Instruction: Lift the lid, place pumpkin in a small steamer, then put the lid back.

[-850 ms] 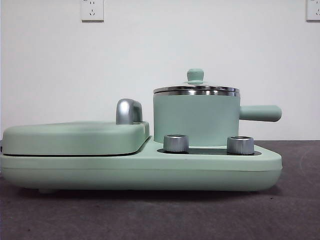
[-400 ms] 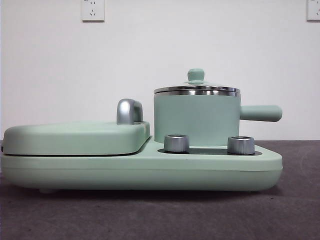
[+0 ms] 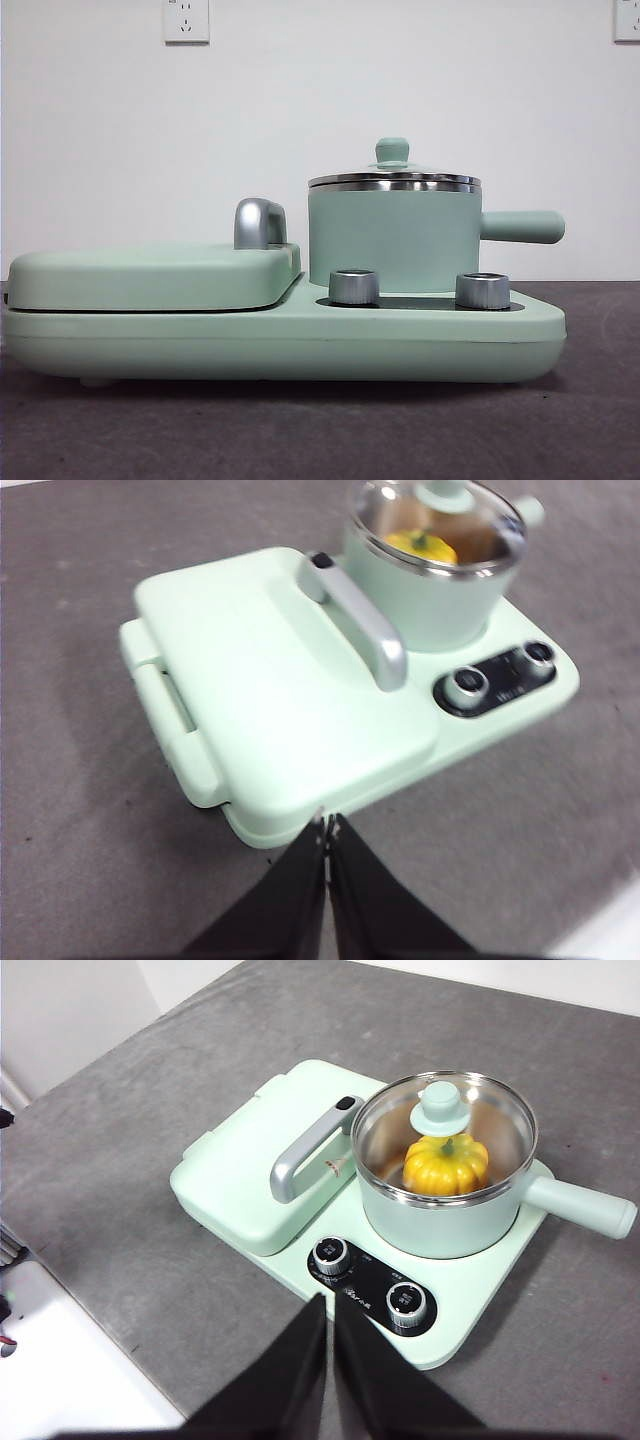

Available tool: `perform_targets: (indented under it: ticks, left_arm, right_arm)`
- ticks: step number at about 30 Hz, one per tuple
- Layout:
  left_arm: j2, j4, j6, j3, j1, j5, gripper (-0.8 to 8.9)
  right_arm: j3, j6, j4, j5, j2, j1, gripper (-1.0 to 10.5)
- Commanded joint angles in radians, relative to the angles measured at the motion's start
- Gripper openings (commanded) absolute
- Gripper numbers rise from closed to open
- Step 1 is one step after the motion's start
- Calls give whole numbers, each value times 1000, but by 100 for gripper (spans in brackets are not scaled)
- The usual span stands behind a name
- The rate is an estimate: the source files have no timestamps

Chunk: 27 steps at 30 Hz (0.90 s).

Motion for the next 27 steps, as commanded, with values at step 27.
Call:
perform_targets:
  ticks: [27]
  left_arm:
    - [-403,756,69,-826,527,8,7]
  right_arm:
    - [14,-11,16,0,6,6,7]
